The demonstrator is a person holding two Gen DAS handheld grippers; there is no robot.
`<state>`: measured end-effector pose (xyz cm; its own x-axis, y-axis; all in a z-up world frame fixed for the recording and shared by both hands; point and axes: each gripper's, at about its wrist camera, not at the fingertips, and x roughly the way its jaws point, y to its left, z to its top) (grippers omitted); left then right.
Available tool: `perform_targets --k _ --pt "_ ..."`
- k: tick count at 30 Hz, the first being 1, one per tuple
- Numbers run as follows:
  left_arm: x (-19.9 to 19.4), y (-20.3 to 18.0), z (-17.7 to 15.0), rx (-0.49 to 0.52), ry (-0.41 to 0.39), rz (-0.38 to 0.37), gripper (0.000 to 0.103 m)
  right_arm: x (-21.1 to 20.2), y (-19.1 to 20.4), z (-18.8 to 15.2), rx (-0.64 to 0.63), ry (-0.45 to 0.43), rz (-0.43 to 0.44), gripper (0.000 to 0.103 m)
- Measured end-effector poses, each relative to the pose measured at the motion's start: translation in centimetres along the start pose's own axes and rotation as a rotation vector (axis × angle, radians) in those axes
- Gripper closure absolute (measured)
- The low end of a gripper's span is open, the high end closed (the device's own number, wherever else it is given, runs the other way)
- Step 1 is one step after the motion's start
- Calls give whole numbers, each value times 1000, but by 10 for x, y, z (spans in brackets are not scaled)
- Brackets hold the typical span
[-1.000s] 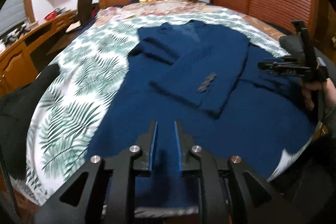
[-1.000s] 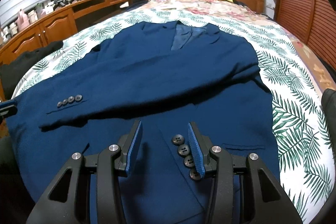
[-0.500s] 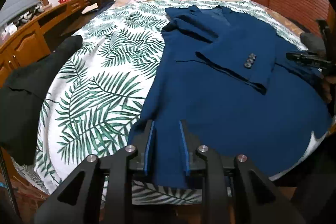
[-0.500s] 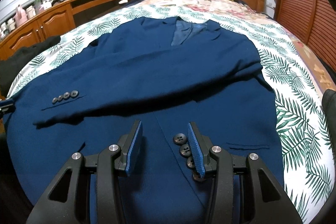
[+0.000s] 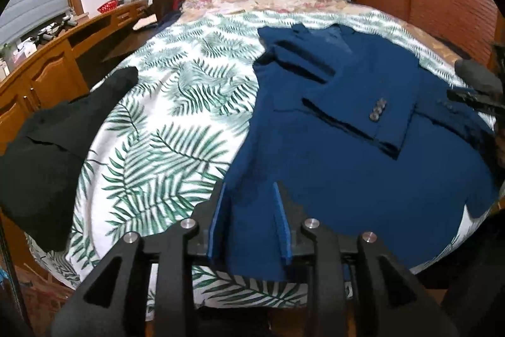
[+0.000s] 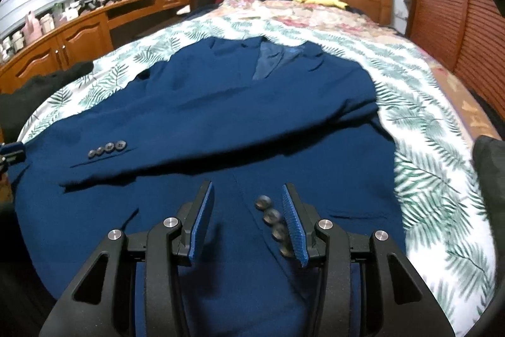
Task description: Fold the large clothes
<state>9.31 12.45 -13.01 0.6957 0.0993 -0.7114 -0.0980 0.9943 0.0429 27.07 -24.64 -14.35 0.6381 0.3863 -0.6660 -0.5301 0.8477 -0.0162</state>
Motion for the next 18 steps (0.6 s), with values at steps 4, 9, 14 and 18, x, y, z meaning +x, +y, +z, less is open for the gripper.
perform_targets --k 4,9,14,18 --pt "6 14 0 -4 8 10 71 -32 -21 -20 51 -33 -60 50" --pt "27 24 -9 -15 66 -6 70 -62 -51 -53 102 6 -143 49" --pt "34 25 -13 -1 49 -12 63 -72 -62 -85 85 104 -172 49" --pt "37 25 -14 8 35 -17 62 -80 -68 -97 106 130 -157 49"
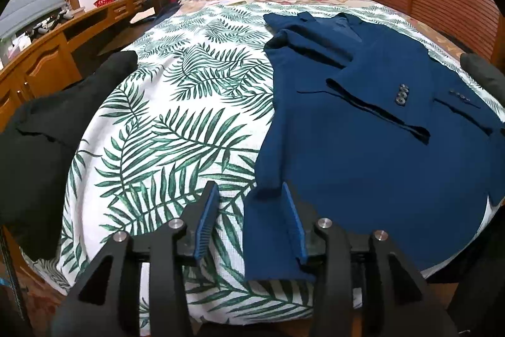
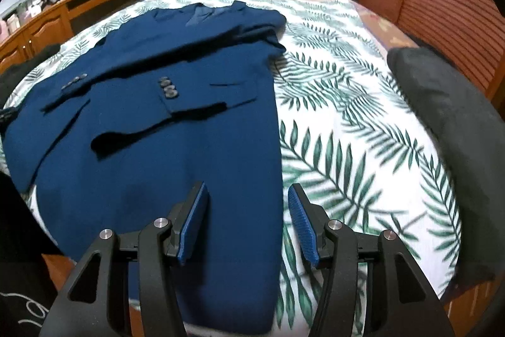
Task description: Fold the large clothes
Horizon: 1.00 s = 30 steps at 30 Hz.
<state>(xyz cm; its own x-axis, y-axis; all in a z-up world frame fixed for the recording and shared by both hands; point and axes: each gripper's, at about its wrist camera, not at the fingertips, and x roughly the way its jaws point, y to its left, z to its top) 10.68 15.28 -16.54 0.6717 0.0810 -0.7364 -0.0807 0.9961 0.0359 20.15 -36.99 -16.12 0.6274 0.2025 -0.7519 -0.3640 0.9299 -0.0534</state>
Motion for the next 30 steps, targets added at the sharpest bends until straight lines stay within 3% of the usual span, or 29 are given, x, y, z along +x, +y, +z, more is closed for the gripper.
perform_targets --k 5,8,12,18,20,25,27,29,30 --pt "0 4 2 -25 12 -23 61 -6 2 -7 4 17 42 49" --pt "-2 7 3 -40 32 -43 61 -9 9 -10 -13 25 81 64" --pt "-9 6 1 -43 33 -83 61 -17 15 -10 -20 24 122 64" --pt "-20 0 -7 -21 24 -104 62 -15 17 -17 -39 45 61 64" --pt "-22 1 -8 -22 21 -111 69 -16 13 -19 -25 47 63 64" --pt "-23 6 -11 -30 25 -134 71 -14 10 -22 -11 51 76 64" --pt "-23 6 -11 -36 27 -146 79 -14 11 -22 -13 51 90 71" --pt "-26 4 -10 -32 25 -171 96 -17 16 -19 -22 38 131 95" --pt "-30 2 -8 -25 19 -177 98 -19 18 -18 -25 29 143 95"
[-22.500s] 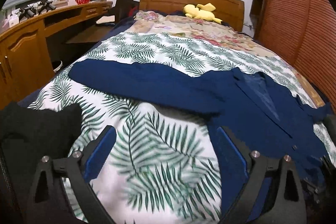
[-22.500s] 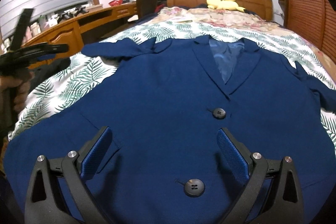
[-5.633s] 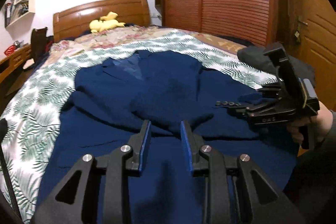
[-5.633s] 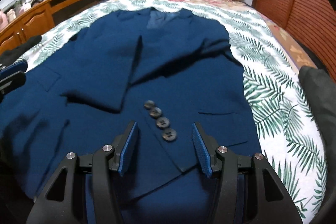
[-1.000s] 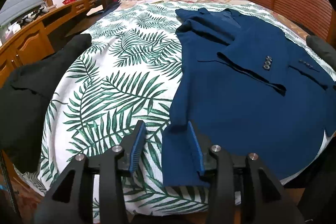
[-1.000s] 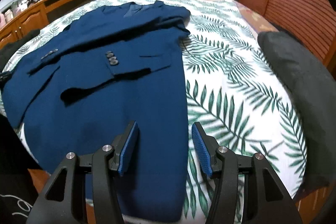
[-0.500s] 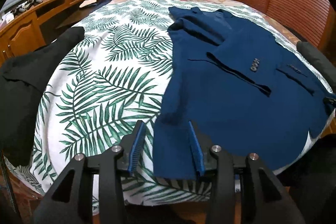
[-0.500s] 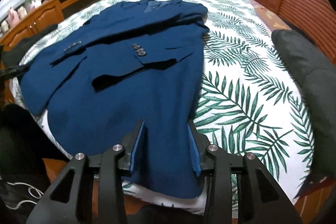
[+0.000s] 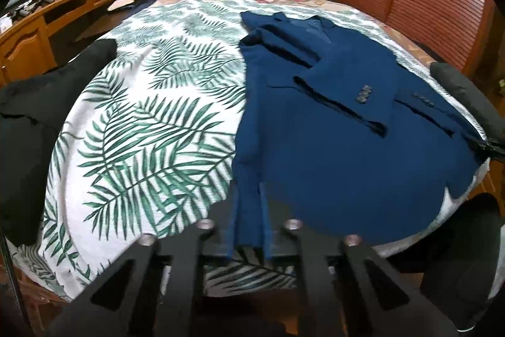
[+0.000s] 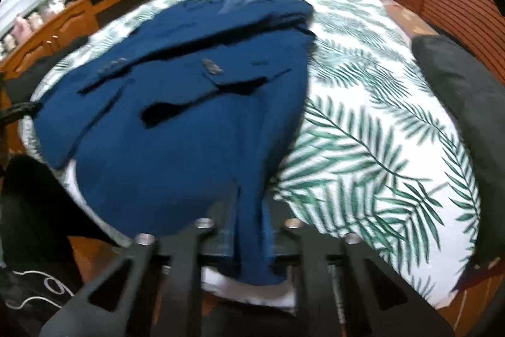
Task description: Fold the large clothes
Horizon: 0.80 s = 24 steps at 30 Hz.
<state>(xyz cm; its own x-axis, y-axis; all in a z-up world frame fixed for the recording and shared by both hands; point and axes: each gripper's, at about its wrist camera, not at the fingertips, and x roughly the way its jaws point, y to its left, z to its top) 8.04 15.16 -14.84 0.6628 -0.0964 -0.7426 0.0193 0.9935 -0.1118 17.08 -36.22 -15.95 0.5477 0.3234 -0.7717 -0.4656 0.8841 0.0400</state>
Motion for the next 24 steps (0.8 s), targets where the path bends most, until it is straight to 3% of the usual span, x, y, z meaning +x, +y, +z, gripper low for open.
perform_targets --k 4,11,19,24 --pt "-28 -13 15 14 -75 -15 101 -20 11 15 10 -85 60 99" --pt "-100 -51 70 75 -258 -33 101 -83 26 60 46 -289 141 100" --pt "-191 -82 120 129 -436 -53 102 -179 53 105 -30 -485 130 101" --pt "-250 -94 136 154 -538 -71 102 -248 63 112 -70 -600 119 100"
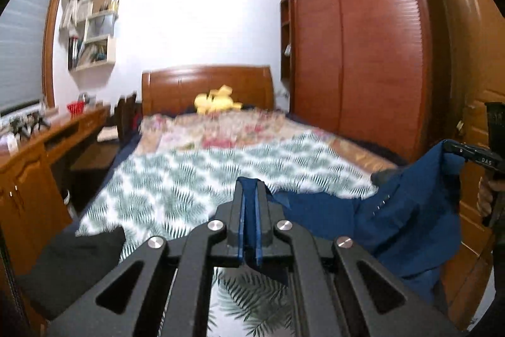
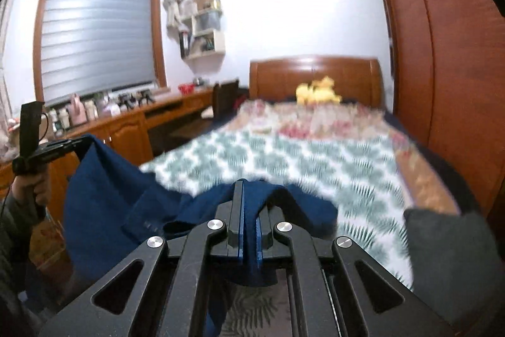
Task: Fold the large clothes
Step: 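Lift the hem with both tools, fold it toward the collar, then open both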
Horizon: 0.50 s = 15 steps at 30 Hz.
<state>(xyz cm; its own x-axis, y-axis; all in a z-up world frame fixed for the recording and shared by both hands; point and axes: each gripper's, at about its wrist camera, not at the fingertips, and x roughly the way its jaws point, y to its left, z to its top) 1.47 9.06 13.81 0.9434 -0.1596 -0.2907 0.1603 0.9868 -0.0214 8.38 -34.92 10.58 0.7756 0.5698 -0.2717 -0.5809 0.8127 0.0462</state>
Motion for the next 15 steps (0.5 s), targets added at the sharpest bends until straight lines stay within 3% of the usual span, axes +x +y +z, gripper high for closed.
perform_targets --k 3,8,15 --pt "-21 -7 21 32 -55 5 101 -35 8 21 -25 -70 -8 100" --pt "2 4 27 25 -35 31 101 -57 4 39 -36 -109 -57 100" --pt "103 27 -4 -7 94 82 101 25 -32 22 -21 34 -157 100"
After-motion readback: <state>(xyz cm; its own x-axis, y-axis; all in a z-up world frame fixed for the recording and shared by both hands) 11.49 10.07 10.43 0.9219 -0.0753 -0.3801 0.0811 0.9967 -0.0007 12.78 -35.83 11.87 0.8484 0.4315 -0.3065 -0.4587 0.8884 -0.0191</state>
